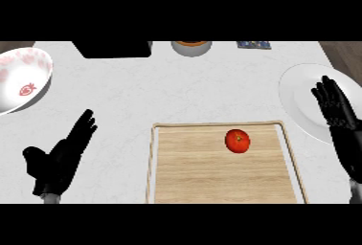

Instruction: Pick the tomato from the tray and place it in the plate

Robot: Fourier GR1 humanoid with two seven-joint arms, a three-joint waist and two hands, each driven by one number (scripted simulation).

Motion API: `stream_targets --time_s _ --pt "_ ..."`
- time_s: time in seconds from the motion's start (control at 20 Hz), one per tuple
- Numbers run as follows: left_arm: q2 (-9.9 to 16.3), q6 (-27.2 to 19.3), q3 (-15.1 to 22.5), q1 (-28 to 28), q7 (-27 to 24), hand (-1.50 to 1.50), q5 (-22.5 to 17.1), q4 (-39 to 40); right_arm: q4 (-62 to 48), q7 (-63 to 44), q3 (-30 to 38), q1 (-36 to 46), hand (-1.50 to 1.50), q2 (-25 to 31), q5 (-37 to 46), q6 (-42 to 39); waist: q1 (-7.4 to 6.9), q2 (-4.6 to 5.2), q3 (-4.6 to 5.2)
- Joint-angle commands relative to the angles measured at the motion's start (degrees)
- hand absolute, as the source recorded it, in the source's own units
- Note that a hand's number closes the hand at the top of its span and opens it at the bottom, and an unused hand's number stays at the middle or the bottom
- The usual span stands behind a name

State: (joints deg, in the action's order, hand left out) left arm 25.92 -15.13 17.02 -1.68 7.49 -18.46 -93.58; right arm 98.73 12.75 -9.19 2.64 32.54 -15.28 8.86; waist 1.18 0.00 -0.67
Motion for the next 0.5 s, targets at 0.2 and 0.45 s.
stream_targets --time_s 0.2,0.45 --pt "-4.0 0.5 -2.1 0.2 1.6 0.00 -1.5 9.5 -3.5 -8.8 13.0 9.7 1.50 1.5 -5.4 3.3 -1.20 0.18 0.73" --pt "-6.4 1.6 0.0 -0.2 2.0 0.00 -2.7 8.7 -9.7 -11.8 12.4 3.9 -1.50 -0.2 11.8 23.3 -0.85 0.19 0.76"
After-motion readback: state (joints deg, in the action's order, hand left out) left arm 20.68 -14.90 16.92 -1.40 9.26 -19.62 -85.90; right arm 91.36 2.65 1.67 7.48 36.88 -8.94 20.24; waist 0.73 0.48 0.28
